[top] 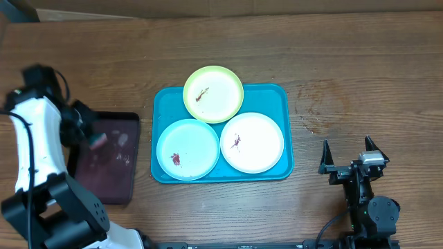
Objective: Clean dirty plates on tray and stack at the side
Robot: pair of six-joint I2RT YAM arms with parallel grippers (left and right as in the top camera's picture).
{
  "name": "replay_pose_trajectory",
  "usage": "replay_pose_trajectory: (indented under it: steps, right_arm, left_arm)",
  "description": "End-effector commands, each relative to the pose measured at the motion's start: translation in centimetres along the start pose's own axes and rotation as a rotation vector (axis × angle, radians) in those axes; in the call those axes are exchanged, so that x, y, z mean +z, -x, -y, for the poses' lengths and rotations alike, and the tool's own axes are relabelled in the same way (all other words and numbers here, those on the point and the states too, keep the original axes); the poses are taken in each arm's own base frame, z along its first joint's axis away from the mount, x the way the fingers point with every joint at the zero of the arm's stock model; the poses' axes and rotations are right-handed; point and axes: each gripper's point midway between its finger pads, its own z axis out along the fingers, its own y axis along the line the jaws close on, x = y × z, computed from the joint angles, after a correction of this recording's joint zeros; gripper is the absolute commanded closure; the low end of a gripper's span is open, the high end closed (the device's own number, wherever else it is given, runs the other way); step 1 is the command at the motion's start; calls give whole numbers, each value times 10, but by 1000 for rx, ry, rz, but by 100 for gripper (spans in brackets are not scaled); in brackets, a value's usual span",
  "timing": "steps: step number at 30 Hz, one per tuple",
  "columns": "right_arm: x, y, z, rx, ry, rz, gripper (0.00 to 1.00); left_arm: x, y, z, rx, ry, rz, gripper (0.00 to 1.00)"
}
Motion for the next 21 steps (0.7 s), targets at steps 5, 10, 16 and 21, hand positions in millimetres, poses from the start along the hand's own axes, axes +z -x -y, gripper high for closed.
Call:
replay_pose_trajectory:
  steps: [5, 10, 16, 21]
  right_arm:
    - [0, -2, -1, -1, 5, 4, 0]
    - [0, -2, -1, -1, 5, 4, 0]
    - [0, -2, -1, -1, 5, 4, 0]
    - [0, -2, -1, -1, 5, 4, 0]
  left_arm:
    - [10, -7, -1, 5, 73, 66, 96]
    - [54, -41, -10, 23, 101, -30, 96]
    - [-21, -13, 15, 67, 3, 51, 96]
    - [-86, 11, 24, 89, -37, 191, 96]
